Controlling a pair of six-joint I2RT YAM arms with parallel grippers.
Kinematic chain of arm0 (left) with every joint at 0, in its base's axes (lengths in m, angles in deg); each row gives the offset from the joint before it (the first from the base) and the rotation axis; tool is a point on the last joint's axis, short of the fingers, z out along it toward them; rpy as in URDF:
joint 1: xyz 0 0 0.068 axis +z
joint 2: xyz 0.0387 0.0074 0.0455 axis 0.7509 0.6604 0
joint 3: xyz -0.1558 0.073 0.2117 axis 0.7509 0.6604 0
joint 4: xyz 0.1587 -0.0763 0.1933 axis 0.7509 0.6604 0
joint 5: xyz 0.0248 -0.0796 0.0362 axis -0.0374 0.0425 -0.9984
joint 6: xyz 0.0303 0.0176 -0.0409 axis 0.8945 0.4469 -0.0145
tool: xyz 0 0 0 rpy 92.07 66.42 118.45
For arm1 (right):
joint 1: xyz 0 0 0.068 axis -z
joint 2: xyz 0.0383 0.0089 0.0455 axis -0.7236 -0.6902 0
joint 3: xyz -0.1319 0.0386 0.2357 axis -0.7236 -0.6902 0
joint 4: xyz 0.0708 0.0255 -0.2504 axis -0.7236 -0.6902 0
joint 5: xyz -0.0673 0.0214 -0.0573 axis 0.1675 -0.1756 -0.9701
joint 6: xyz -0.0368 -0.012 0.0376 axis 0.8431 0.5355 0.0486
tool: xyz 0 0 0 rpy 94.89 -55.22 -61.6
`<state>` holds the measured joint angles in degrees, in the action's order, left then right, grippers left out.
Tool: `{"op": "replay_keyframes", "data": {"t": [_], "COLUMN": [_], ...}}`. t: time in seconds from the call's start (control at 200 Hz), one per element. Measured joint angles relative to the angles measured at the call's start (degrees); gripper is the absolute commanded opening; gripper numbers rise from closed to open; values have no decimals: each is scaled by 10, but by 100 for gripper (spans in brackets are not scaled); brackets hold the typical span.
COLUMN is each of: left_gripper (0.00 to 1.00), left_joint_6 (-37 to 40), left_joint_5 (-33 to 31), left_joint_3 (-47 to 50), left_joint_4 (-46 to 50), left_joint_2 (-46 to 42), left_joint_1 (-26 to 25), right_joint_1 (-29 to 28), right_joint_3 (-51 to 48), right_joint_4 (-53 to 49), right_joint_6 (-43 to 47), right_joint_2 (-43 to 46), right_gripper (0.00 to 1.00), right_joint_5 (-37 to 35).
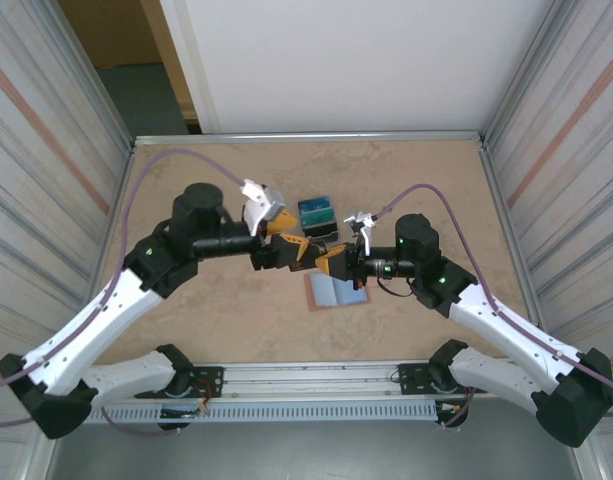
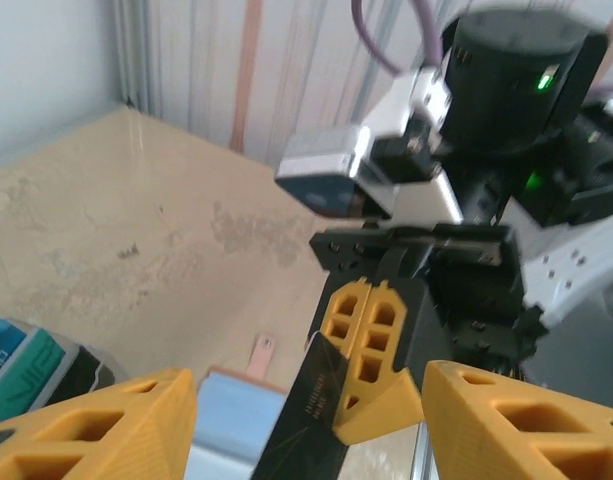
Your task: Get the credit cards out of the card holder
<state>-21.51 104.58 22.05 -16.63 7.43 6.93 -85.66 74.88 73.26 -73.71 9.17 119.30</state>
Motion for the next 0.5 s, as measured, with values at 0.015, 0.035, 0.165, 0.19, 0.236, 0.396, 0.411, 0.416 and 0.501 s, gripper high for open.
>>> {"op": "replay_keyframes", "data": {"t": [0.015,0.035,0.165,0.19,0.236,0.396,0.411,0.416,0.501], "left_gripper": [61,61,58,56,51,0,0,0,0], "left_joint_6": [6,14,55,61,72,94,95,96,104], "left_joint_5": [2,4,18,21,26,54,59,61,73], "left_joint_3": [-4,-8,-19,-21,-23,-28,-29,-29,-31], "left_joint_4": [7,17,68,76,89,109,111,112,114], "left_joint_2": [7,16,52,56,62,74,75,75,76], "left_joint_1": [0,0,0,0,0,1,1,1,5], "right_joint_1": [0,0,0,0,0,0,1,1,3], "right_joint_3": [1,2,6,6,6,7,7,7,9], "right_joint_4": [-2,-4,-9,-9,-11,-23,-26,-27,-33], "right_joint_6": [1,2,5,5,5,7,8,9,17], "right_joint_2": [0,0,0,0,1,6,6,6,8], "right_gripper": [0,0,0,0,0,0,0,0,9], "right_joint_5": [0,0,2,3,4,2,-1,-1,-4]}}
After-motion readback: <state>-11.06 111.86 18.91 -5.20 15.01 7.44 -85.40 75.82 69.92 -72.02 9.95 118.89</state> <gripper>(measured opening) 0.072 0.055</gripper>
